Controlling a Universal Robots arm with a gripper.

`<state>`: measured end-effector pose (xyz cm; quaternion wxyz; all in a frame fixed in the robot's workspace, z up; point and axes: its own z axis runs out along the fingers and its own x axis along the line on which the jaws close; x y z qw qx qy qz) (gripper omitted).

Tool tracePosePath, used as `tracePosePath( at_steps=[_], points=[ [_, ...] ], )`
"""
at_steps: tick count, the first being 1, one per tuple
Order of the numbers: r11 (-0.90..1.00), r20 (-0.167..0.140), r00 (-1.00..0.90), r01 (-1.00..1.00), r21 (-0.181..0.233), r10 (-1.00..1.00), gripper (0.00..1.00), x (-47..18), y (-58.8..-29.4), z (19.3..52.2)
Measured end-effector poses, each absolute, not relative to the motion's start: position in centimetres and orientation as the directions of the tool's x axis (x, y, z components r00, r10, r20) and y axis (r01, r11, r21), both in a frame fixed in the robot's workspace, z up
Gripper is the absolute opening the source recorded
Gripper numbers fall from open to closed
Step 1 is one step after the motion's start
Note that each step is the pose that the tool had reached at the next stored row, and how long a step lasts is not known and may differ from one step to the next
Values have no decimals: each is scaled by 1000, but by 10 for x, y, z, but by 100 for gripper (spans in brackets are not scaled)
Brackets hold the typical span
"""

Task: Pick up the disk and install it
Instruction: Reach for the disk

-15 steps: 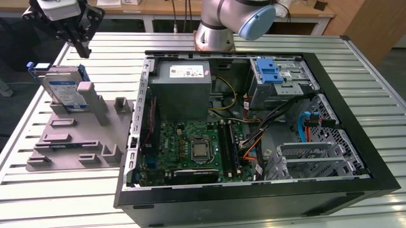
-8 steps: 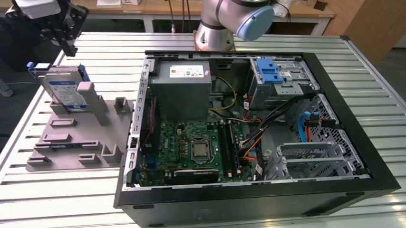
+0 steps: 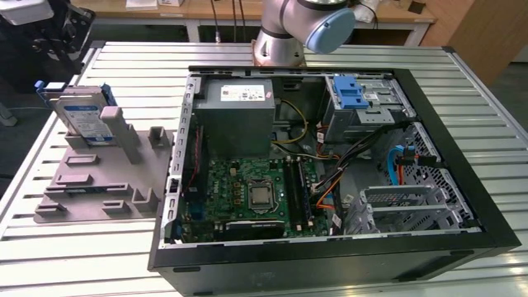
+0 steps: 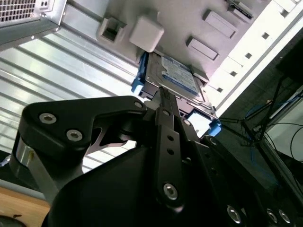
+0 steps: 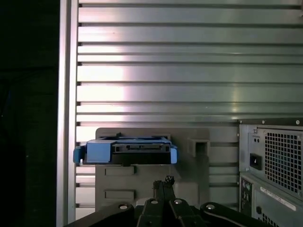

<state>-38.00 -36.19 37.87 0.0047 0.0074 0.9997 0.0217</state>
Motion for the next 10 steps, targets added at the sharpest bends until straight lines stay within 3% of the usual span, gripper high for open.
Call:
tracePosePath(
  at_steps=[10],
  points=[
    [999, -9, -1000, 6, 42, 6, 11, -410, -357, 373]
  ],
)
